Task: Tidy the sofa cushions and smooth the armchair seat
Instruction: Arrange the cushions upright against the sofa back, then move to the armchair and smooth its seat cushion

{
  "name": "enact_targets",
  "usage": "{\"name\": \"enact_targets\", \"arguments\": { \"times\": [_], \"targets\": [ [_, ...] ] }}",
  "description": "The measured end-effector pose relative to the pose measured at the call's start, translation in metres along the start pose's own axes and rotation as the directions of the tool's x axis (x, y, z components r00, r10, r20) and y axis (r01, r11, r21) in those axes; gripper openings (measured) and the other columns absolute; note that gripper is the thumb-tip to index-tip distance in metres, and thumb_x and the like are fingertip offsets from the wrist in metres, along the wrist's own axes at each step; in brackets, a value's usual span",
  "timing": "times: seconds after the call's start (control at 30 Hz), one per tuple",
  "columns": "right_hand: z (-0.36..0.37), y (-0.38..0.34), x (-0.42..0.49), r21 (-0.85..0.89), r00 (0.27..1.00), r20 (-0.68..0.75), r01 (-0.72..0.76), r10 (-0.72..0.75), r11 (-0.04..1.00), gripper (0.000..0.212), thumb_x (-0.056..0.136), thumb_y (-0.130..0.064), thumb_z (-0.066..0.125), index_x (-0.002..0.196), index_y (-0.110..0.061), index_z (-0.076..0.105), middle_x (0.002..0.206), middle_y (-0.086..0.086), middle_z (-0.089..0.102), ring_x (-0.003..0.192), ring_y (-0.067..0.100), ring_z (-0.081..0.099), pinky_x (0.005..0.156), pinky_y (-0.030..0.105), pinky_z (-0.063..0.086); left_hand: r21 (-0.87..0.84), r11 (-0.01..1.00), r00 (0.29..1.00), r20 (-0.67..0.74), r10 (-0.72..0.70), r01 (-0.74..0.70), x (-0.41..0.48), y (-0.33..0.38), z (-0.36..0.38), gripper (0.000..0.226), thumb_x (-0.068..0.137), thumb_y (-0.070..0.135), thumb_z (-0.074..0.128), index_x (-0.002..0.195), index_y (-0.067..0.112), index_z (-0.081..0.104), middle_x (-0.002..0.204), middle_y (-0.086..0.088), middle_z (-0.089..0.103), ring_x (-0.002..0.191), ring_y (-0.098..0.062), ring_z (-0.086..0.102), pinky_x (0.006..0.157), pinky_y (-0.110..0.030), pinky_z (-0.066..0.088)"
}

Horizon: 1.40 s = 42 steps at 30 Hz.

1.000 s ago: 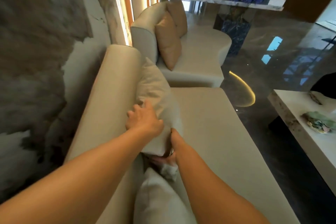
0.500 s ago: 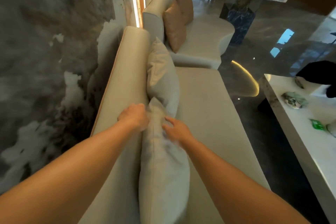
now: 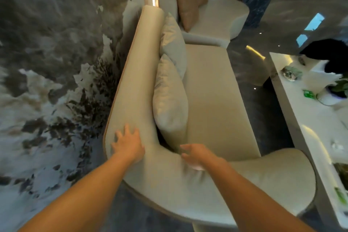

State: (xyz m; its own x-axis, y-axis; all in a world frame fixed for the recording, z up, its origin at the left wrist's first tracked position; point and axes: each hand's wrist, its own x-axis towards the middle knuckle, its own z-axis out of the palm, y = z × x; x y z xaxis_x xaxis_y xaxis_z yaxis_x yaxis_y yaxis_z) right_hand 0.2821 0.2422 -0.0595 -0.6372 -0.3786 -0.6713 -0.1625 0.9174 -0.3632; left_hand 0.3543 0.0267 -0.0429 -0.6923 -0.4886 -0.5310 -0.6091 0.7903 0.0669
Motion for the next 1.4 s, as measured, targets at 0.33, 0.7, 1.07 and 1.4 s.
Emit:
{"name": "enact_targets", "arguments": {
  "times": [0.33,0.7,1.07,1.4],
  "targets": [
    [0.126,0.012,-0.032,-0.196,0.841,-0.541,-0.099,-0.023,0.976,0.069,0.089,-0.064,0.005,0.151,-0.038,0.022,0.156,-0.001,0.034,0.146,0.03,0.021,0.118,0.058,0.007,-0.171,0.985,0.859,-0.509,-0.054,-0.039,-0.013,-0.015,0.119,0.065,0.089,0.064,0.015,0.15,0.044,0.011,0.164,0.008,0.002,0.146,-0.036,-0.01,0.112,-0.071,0.006],
    [0.12,-0.002,-0.014,-0.202,0.752,-0.656,-0.091,-0.066,0.975,0.066,0.087,-0.061,0.013,0.14,-0.036,0.043,0.137,0.003,0.056,0.125,0.029,0.047,0.106,0.054,0.027,-0.191,0.978,0.839,-0.544,-0.034,-0.084,0.019,-0.012,0.104,0.072,0.084,0.068,0.015,0.151,0.043,0.014,0.164,0.007,0.001,0.147,-0.038,-0.01,0.108,-0.073,0.001],
    [0.073,-0.074,0.084,-0.129,0.7,-0.715,-0.129,-0.002,0.983,0.069,0.084,-0.064,0.012,0.135,-0.035,0.047,0.132,0.001,0.058,0.122,0.028,0.048,0.101,0.054,0.025,-0.163,0.974,0.822,-0.568,0.035,-0.155,0.138,-0.032,0.033,0.072,0.082,0.069,0.018,0.149,0.045,0.016,0.164,0.008,0.002,0.147,-0.036,-0.011,0.11,-0.071,0.0],
    [0.04,-0.143,0.162,-0.097,0.681,-0.732,-0.143,0.027,0.985,0.063,0.087,-0.06,0.016,0.128,-0.029,0.053,0.125,0.004,0.059,0.117,0.032,0.047,0.1,0.057,0.022,-0.144,0.974,0.812,-0.581,0.061,-0.176,0.24,-0.06,-0.026,0.078,0.074,0.075,0.015,0.147,0.049,0.016,0.164,0.012,0.005,0.148,-0.031,-0.008,0.111,-0.069,0.0]
  ]
}}
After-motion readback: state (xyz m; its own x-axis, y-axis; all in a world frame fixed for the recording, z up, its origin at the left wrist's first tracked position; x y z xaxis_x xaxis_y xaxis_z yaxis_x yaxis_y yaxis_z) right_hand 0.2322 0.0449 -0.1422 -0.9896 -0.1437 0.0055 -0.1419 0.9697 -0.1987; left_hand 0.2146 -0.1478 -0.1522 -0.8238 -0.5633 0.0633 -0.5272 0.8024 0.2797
